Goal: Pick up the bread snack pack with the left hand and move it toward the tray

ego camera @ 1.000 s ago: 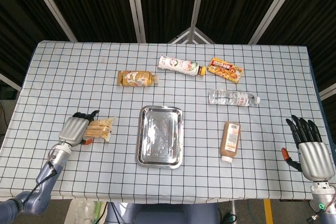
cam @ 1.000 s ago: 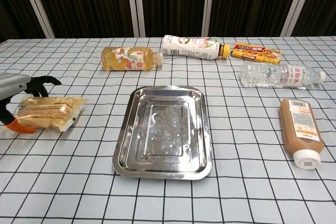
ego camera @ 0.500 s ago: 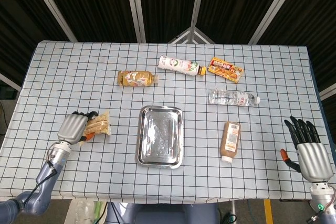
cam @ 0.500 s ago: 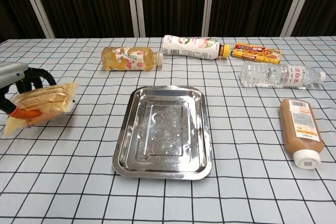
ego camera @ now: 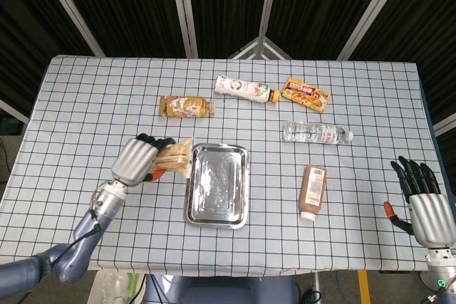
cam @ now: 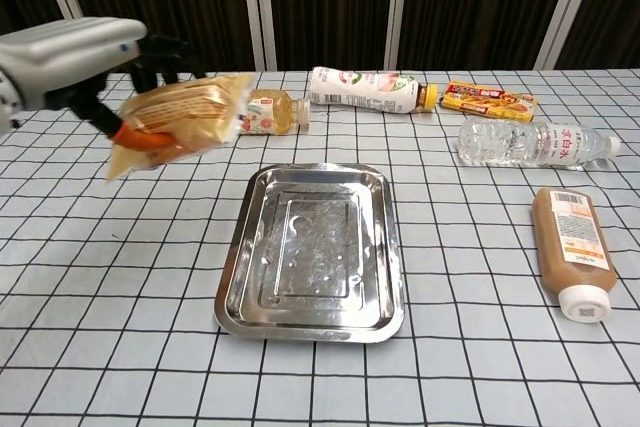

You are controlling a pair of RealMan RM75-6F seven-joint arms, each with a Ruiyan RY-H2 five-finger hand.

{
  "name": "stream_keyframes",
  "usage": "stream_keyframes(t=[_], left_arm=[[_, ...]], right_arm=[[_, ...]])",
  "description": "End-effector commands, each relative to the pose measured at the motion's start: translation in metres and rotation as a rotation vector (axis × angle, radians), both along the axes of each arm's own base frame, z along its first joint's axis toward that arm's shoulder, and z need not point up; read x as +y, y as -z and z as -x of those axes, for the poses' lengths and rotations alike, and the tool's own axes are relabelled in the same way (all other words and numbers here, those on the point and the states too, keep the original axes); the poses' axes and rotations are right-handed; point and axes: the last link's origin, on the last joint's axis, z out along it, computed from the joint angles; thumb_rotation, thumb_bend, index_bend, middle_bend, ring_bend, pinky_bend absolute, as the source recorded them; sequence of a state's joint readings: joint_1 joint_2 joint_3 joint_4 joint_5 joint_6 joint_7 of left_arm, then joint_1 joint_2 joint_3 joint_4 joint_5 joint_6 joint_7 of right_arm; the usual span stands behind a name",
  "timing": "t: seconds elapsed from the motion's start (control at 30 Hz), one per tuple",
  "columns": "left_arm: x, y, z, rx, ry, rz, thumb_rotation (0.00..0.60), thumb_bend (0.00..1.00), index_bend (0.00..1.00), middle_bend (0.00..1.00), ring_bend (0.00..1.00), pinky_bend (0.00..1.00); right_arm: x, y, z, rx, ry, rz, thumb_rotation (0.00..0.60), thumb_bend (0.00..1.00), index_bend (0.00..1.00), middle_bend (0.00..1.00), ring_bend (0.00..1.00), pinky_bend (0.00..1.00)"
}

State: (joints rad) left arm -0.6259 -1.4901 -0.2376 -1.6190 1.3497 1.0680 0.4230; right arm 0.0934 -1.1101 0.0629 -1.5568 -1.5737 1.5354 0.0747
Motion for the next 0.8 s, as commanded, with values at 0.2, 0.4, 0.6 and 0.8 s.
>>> stream_keyframes(t=[0.2, 0.4, 0.6, 0.8], left_arm=[[0.017, 0.067, -0.058, 0.033, 0.083, 0.075, 0.600, 0.37, 0.29, 0.49, 0.44, 0.33], [0.012, 0.088, -0.055, 0.081, 0.060, 0.141, 0.600, 0.22, 0.08, 0.16, 0.08, 0.21], [0.001, 0.078, -0.053, 0.064, 0.026, 0.281, 0.600, 0.13, 0.00, 0.00, 0.00, 0.14], [-0.031, 0.007, -0.017, 0.019, -0.008, 0.228, 0.600, 0.10, 0.00, 0.00, 0.00, 0.12]], right_arm=[[0.000, -0.002, 0.004, -0.008, 0.011, -0.007, 0.600, 0.43, 0.00, 0.00, 0.00, 0.00], [0.003, -0.007, 0.009, -0.012, 0.028, 0.007, 0.600, 0.43, 0.00, 0.00, 0.00, 0.00], [0.011, -0.008, 0.005, -0.001, 0.016, 0.014, 0.600, 0.43, 0.00, 0.00, 0.00, 0.00], [0.015, -0.008, 0.005, -0.001, 0.018, 0.013, 0.600, 0.43, 0.00, 0.00, 0.00, 0.00]])
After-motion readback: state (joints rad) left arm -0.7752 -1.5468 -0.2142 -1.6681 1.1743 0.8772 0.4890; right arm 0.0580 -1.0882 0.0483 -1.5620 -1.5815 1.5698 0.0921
